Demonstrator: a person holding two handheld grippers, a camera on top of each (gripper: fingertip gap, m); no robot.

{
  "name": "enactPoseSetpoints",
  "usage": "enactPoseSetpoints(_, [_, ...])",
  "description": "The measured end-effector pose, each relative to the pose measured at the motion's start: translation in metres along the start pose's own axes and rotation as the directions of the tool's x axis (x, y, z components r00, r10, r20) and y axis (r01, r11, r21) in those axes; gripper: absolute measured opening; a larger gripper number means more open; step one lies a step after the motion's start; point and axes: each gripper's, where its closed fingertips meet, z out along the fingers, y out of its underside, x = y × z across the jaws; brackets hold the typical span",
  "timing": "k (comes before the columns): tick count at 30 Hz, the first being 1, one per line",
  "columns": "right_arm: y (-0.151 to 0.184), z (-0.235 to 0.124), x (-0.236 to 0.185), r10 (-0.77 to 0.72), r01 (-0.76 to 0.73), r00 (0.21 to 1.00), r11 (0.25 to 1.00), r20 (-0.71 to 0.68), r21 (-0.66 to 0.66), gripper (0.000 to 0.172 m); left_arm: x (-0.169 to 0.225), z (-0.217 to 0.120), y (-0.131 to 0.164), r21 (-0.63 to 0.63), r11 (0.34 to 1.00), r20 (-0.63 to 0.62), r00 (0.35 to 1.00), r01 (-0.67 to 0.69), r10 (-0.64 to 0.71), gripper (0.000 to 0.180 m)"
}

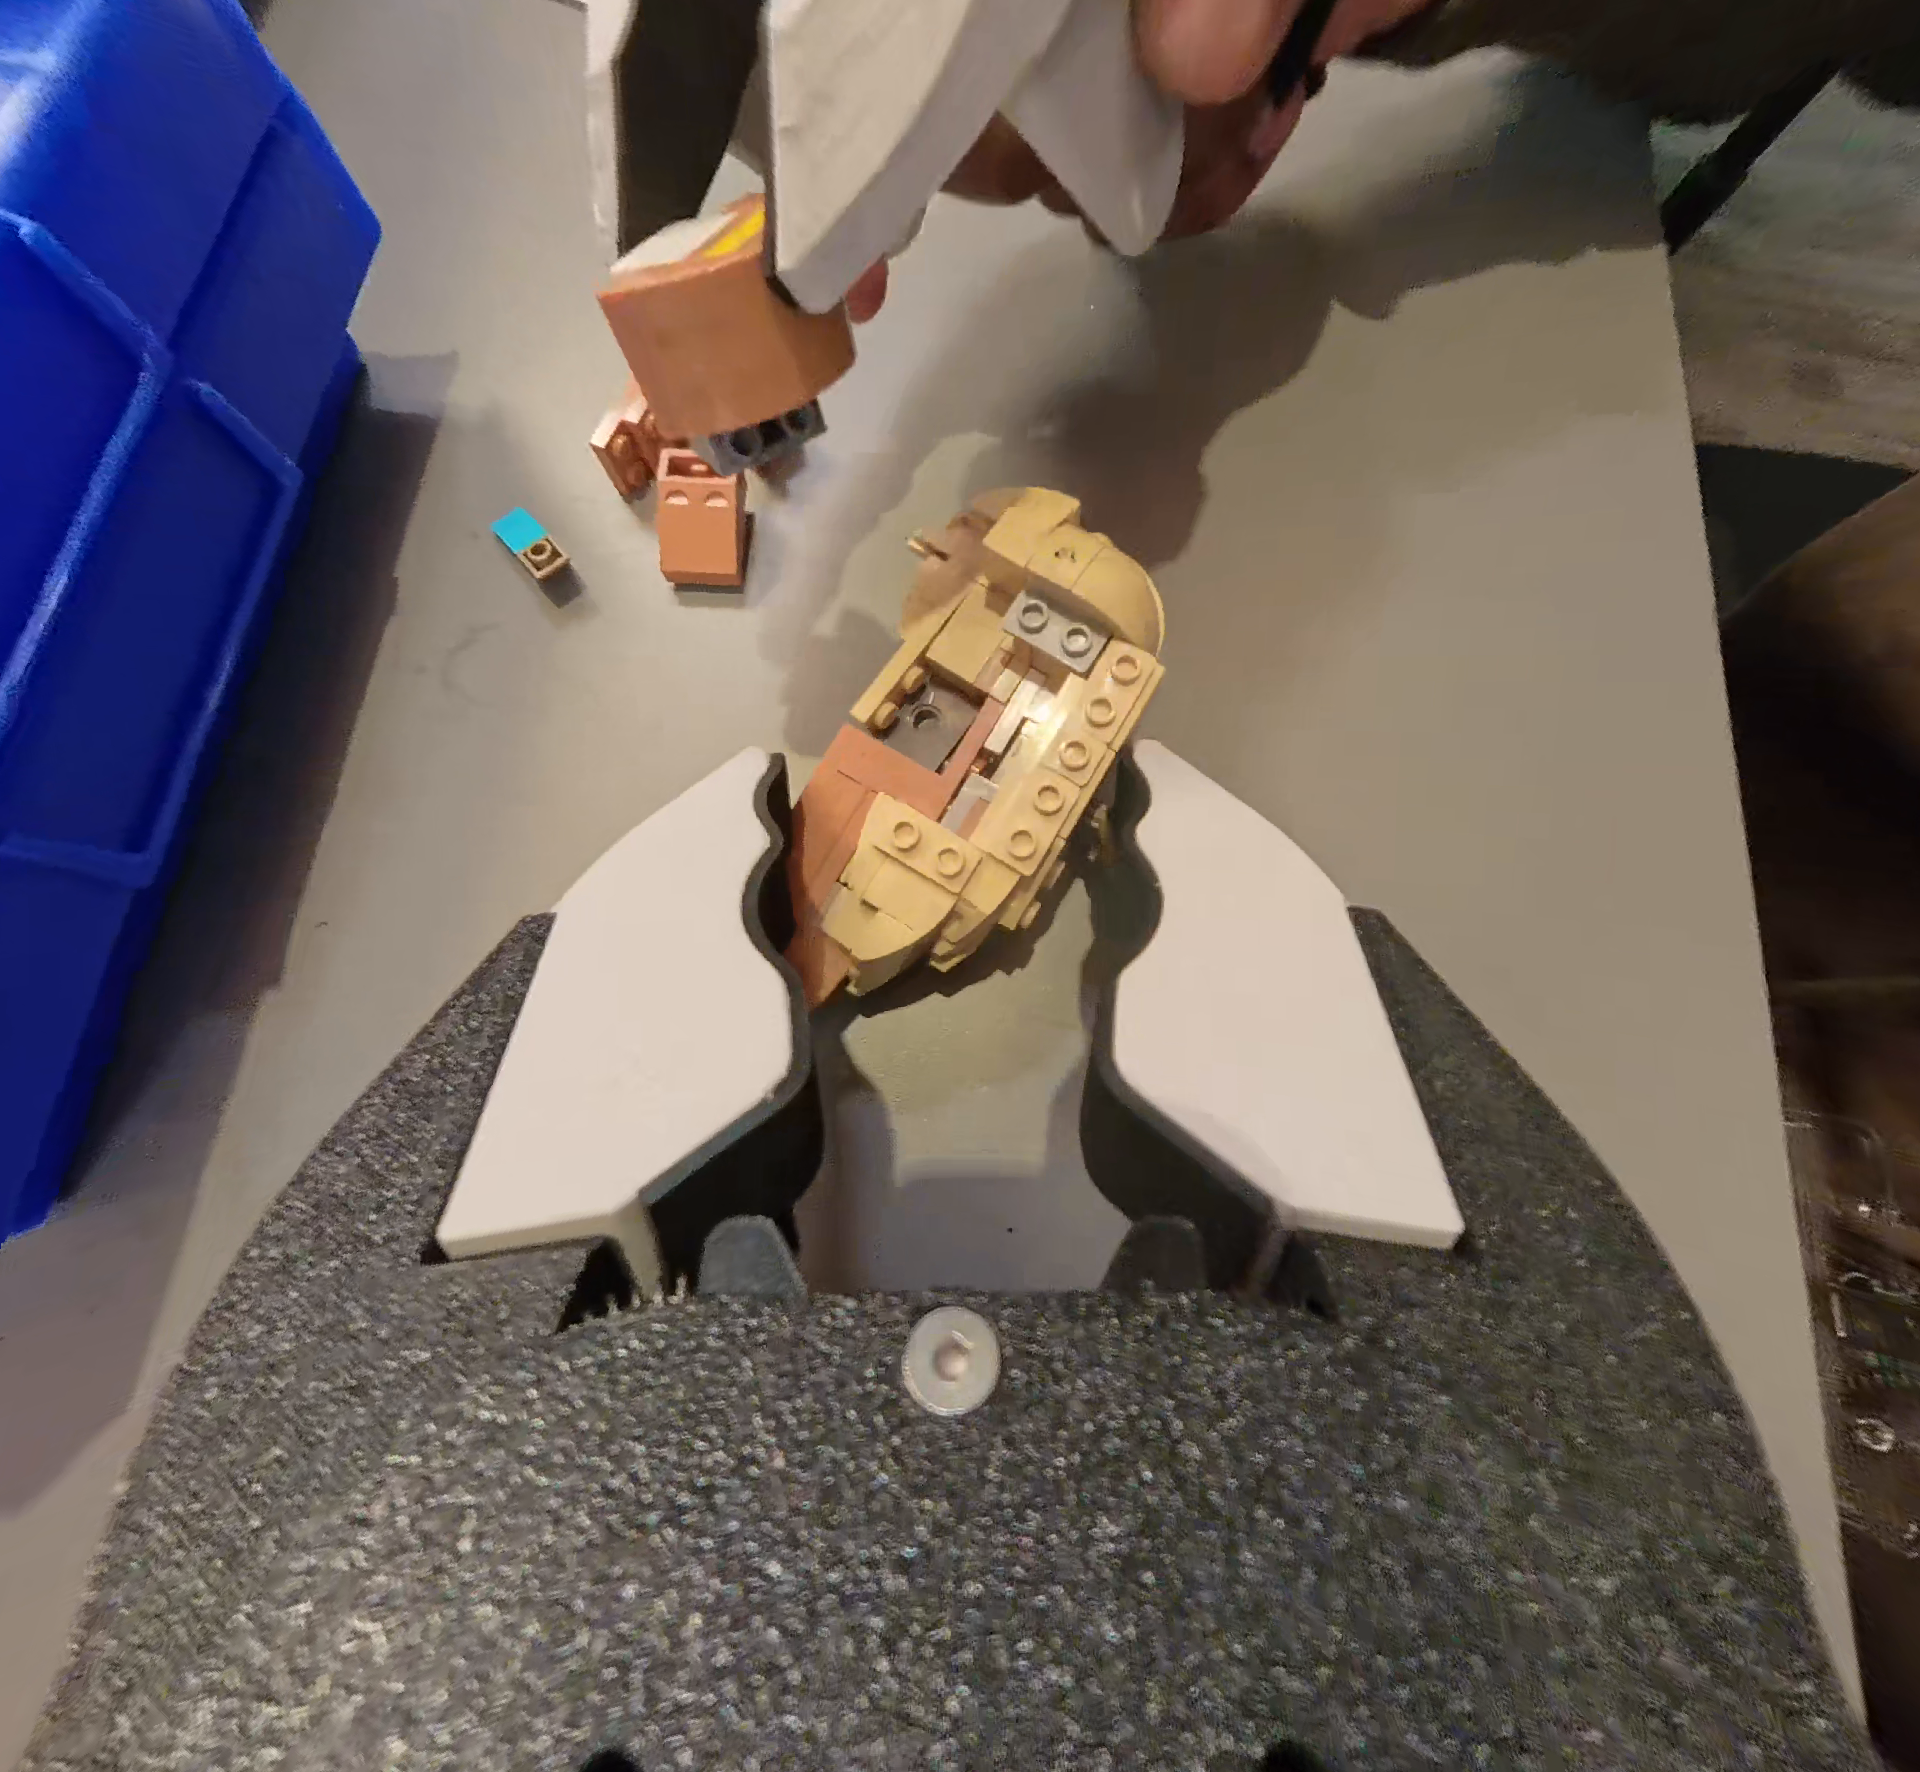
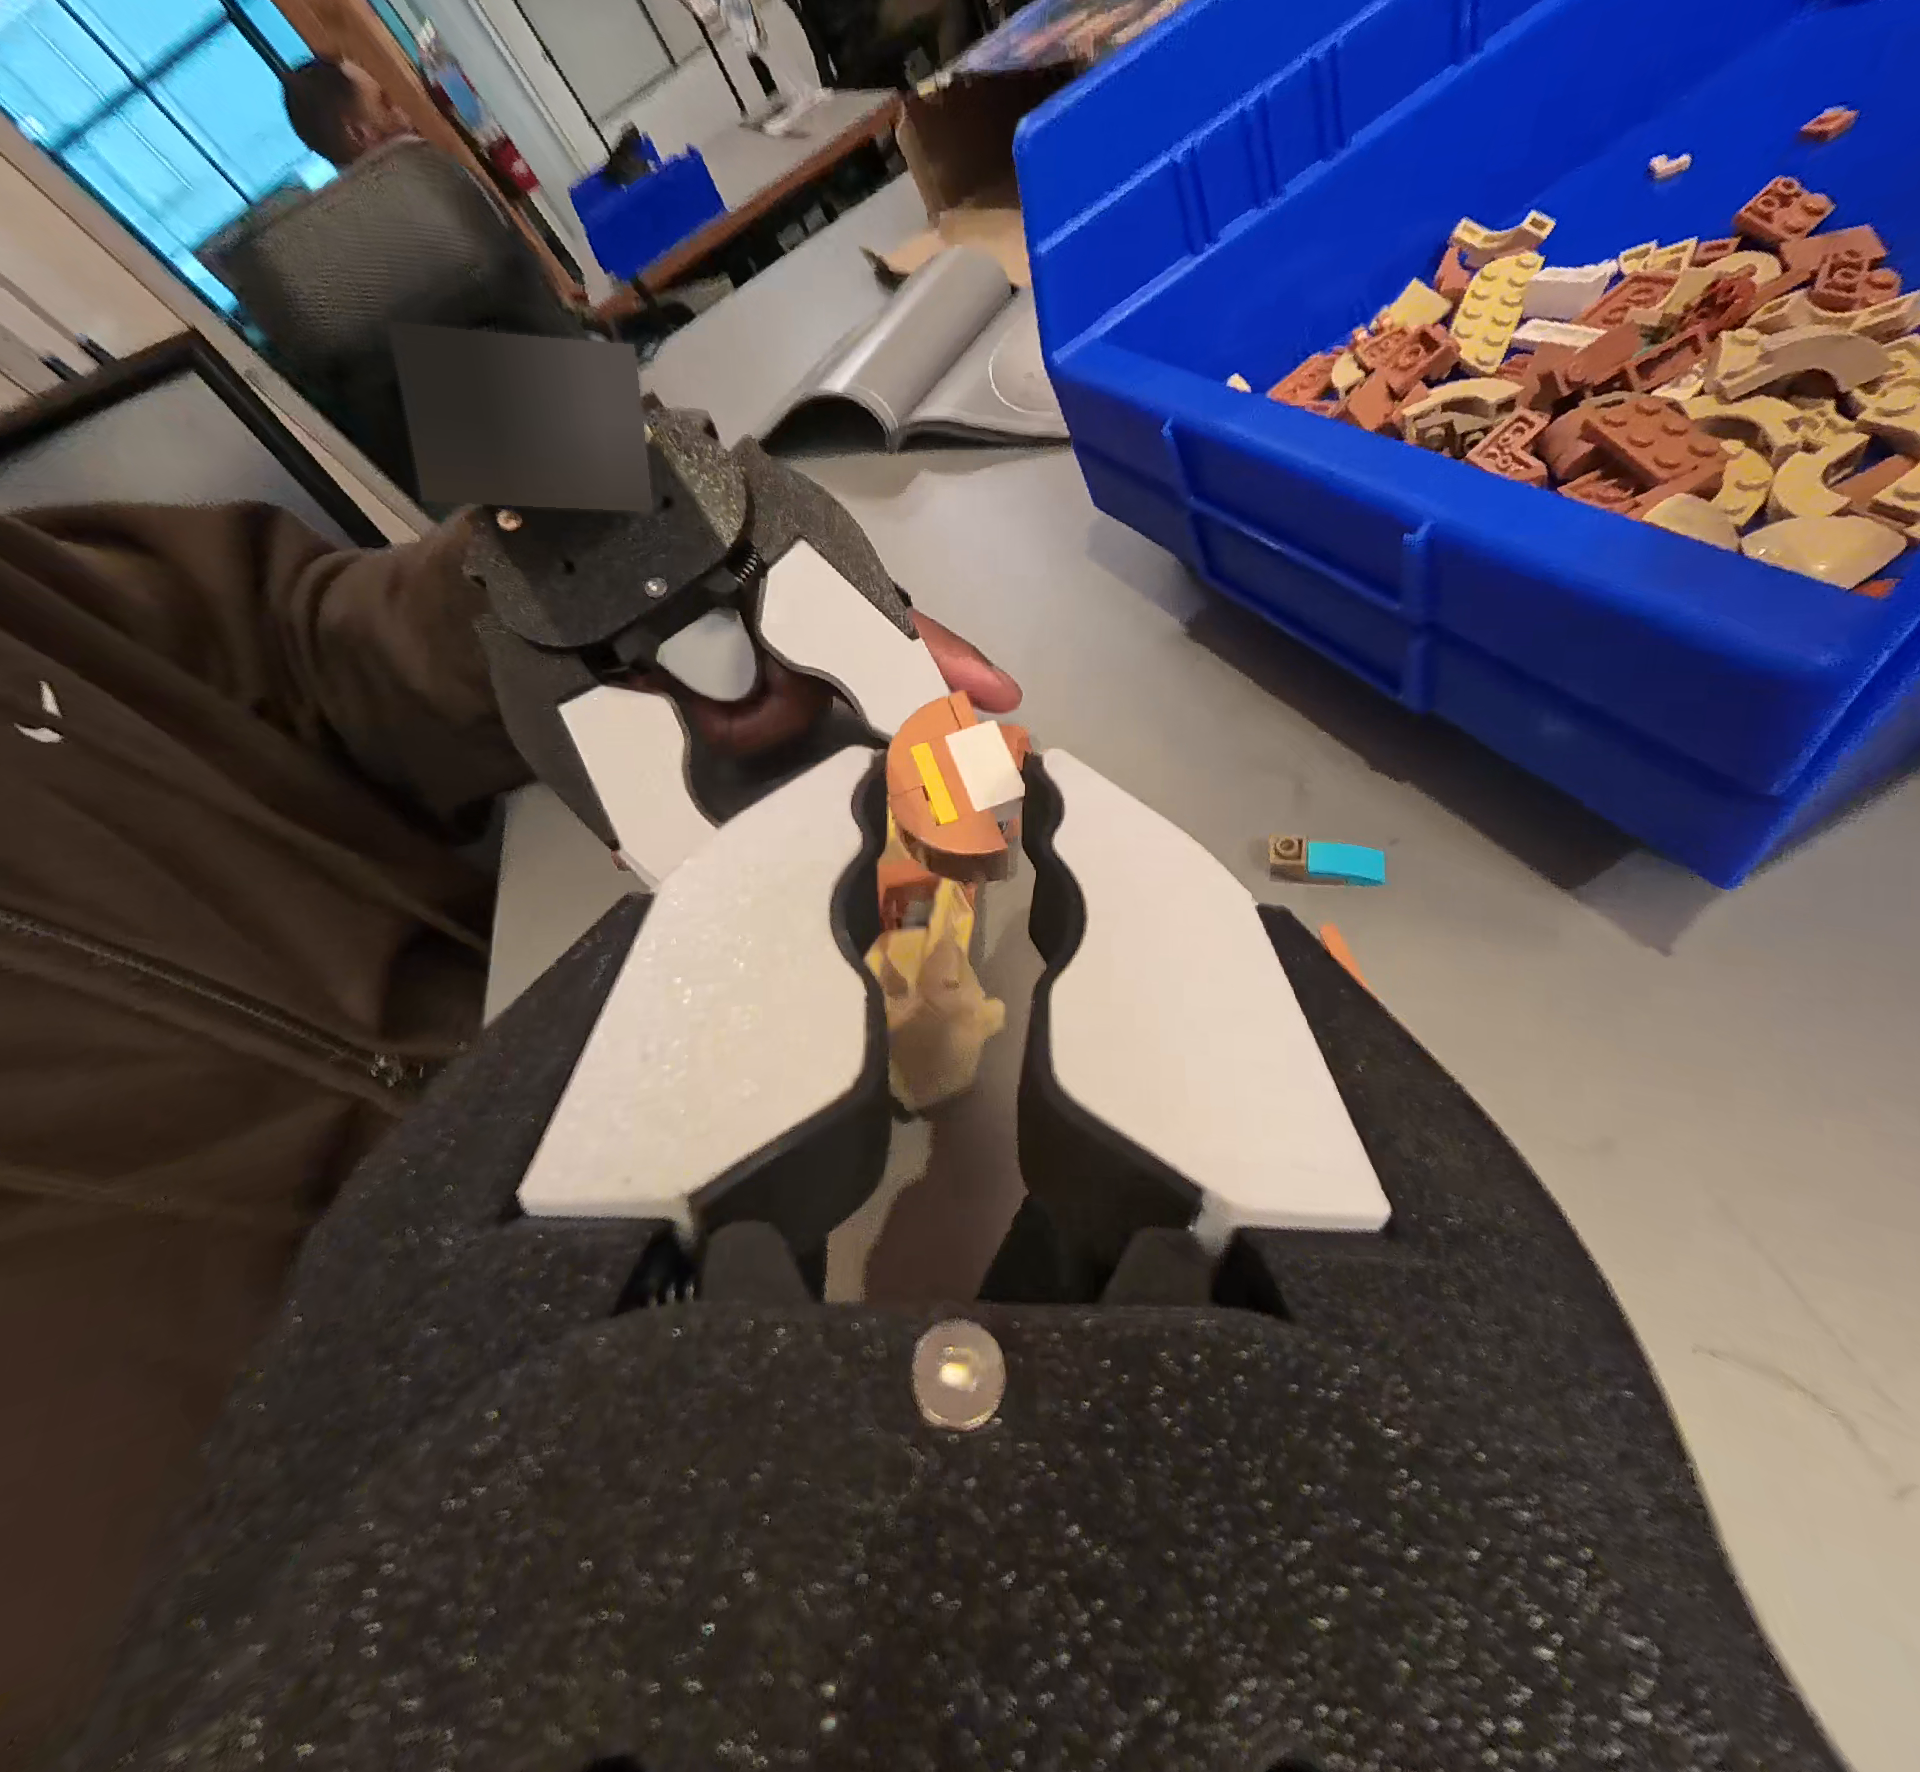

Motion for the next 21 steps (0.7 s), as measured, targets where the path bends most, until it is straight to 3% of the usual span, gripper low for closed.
enactPoseSetpoints(6, [-0.014, 0.0, -0.005, 0.07, -0.084, 0.992, 0.987, 0.102, 0.138, 0.025, 0.001, -0.017, -0.01, 0.104, 0.991, -0.054, 0.996, 0.082, -0.077, 0.058])
enactPoseSetpoints(12, [-0.035, -0.005, -0.006, 0.239, -0.309, 0.935, 0.912, 0.263, 0.269, 0.025, 0.003, -0.03, -0.025, 0.22, 0.963, -0.135, 0.982, 0.159, -0.132, 0.057])
enactPoseSetpoints(21, [-0.041, 0.007, -0.021, 0.249, -0.349, 0.91, 0.891, 0.332, 0.291, 0.025, -0.015, -0.06, -0.055, 0.449, 0.836, -0.213, 0.946, 0.316, -0.243, 0.042])
